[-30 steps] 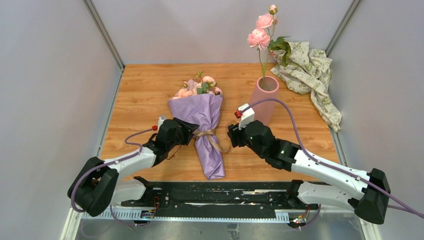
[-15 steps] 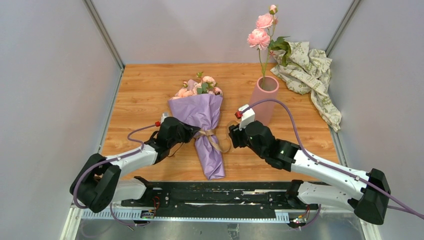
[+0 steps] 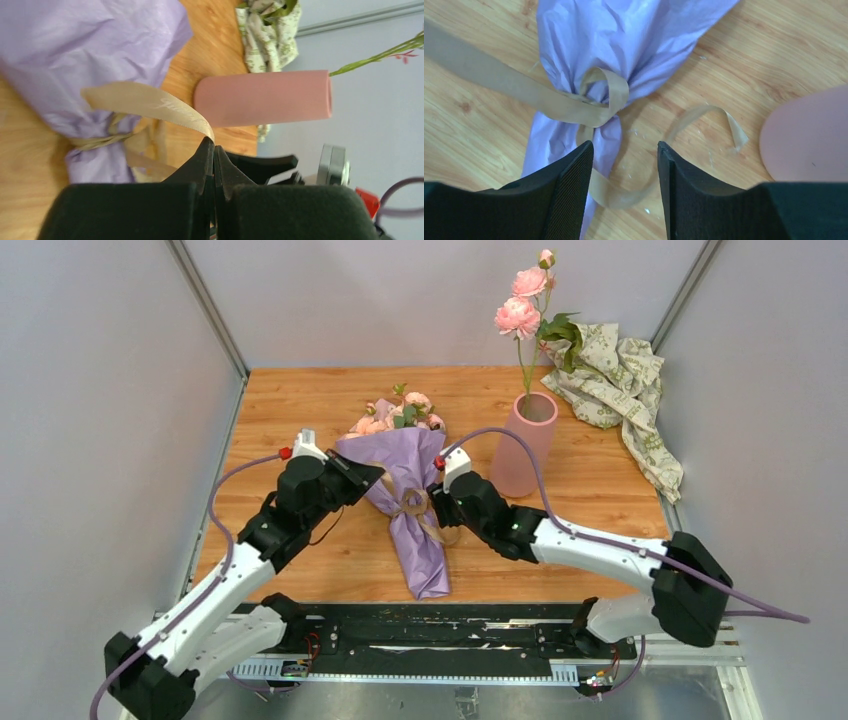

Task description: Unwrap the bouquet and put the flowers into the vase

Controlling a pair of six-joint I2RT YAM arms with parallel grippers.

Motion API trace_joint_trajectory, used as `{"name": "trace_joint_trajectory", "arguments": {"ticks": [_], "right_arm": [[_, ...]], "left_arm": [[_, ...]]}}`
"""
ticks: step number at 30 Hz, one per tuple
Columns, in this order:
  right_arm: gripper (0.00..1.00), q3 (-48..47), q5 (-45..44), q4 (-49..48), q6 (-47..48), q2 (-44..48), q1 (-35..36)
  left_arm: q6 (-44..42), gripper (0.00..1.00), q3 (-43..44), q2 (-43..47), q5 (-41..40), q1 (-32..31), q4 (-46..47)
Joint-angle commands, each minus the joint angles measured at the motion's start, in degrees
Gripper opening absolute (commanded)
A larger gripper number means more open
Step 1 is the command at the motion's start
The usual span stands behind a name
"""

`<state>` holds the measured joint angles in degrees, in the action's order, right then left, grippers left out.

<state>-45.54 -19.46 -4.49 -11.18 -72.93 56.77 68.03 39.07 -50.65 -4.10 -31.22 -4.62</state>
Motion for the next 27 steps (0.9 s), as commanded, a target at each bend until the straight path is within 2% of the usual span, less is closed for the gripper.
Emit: {"name": "trace_joint_trajectory", "arguments": {"ticks": [1,4,8,9,10,12,13,14,18,25,27], "right_arm": [[0.53,-6.09,2.13,-5.01,-0.86,-6.07,-1.13],[0.53,-7.64,4.21,-7.17,-1.56,-9.33,-1.2],[0.53,-9.35,7.07,-8.11,-2.43,-13.86,-1.31],[0.53,-9.71,7.79,-8.15,-2.59,-15.0,-1.31],[0.53,-10.08,8.47,-8.23,-2.69,-16.08,-1.31],[0.54,-10.61,9.84,-7.9,-3.14,-18.52,-1.31],[0.54,-10.84,10.32,-7.53,-3.37,-19.43,-1.31],[0.54,-10.96,10.86,-7.13,-3.62,-20.21,-1.27],[0.54,-10.6,12.43,-7.48,-3.78,-23.03,-1.29],[0.53,-12.27,12.31,-5.23,-3.24,-26.55,-1.29],[0.45,-12.29,12.22,-5.22,-3.14,-26.98,-1.31]], "left_arm": [[-6.52,0.0,4.35,7.37,-6.56,-0.33,-18.1],[-9.26,0.0,11.4,13.39,-12.99,-0.33,-28.9],[-10.6,0.01,19.92,19.85,-25.52,-0.32,-42.58],[-10.49,0.05,21.23,21.34,-26.95,-0.27,-45.04],[-10.32,0.16,22.05,22.65,-29.17,-0.32,-47.07],[-9.21,0.58,22.07,25.05,-32.28,-0.26,-50.66],[-9.03,0.82,21.58,25.76,-33.2,-0.32,-51.19],[-9.13,0.97,20.93,26.03,-33.67,-0.31,-51.19],[-10.58,1.0,18.15,20.3,-31.47,-0.32,-47.48],[-16.35,1.0,15.66,2.37,-27.72,-0.28,-28.82],[-17.91,1.0,16.34,-2.97,-27.24,-0.3,-24.42]]}}
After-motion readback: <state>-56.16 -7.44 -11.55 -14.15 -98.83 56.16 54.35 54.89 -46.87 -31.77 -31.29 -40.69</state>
